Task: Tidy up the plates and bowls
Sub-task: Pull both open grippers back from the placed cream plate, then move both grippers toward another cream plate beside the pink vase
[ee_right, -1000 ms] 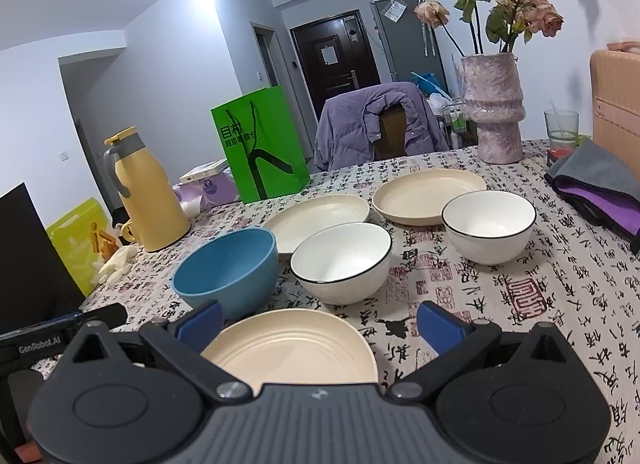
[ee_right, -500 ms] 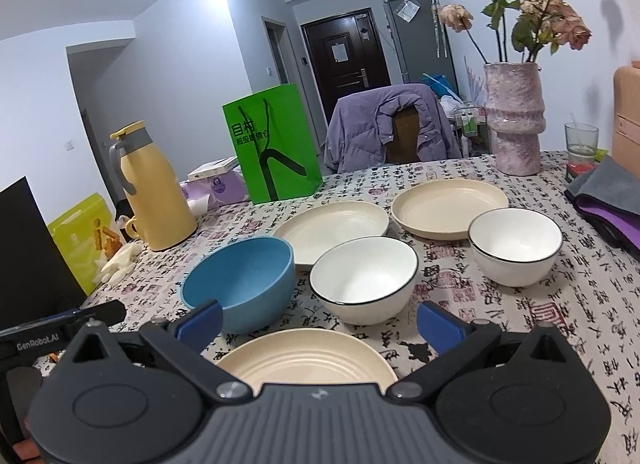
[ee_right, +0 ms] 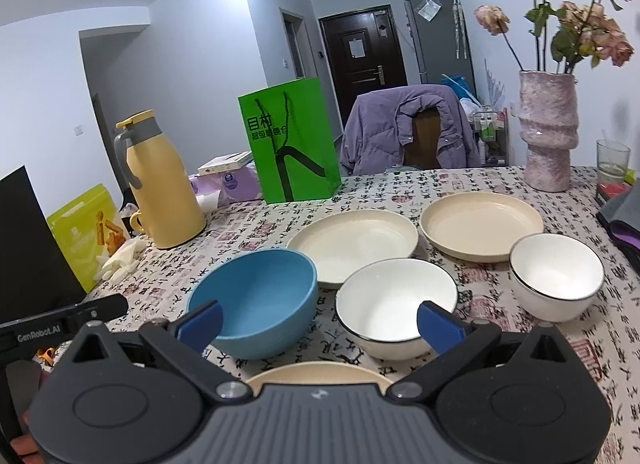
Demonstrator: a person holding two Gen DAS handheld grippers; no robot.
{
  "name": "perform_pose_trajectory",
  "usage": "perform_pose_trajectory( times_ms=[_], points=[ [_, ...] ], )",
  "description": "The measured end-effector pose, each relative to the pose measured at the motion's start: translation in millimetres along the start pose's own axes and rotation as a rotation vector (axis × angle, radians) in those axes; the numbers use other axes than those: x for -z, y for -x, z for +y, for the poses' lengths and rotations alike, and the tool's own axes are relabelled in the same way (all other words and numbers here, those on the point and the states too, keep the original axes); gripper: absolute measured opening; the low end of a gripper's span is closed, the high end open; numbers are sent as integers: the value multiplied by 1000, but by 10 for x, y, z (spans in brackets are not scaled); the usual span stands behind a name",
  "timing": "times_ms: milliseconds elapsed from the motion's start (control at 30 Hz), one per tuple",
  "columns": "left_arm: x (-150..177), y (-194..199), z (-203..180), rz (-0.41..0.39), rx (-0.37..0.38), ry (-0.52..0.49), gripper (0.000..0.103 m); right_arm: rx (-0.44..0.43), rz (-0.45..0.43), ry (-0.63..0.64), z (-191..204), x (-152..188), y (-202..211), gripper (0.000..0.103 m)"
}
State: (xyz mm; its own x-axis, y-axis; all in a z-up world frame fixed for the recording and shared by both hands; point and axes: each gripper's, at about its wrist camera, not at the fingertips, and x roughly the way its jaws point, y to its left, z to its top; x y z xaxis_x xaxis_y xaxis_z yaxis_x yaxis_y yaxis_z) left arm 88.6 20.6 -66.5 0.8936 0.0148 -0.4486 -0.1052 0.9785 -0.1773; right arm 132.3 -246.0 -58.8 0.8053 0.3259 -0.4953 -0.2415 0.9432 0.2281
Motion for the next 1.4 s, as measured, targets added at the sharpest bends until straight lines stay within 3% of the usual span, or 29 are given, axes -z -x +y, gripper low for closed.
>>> perform_pose_trajectory(
  times_ms=[667,1400],
  points=[
    [-188,-395,-9,41,-7,17,103,-29,29,51,112,-284,-462,103],
    [-708,-661,-219,33,8,58,103,-56,-15,22,-135,-809,-649,103]
  ],
)
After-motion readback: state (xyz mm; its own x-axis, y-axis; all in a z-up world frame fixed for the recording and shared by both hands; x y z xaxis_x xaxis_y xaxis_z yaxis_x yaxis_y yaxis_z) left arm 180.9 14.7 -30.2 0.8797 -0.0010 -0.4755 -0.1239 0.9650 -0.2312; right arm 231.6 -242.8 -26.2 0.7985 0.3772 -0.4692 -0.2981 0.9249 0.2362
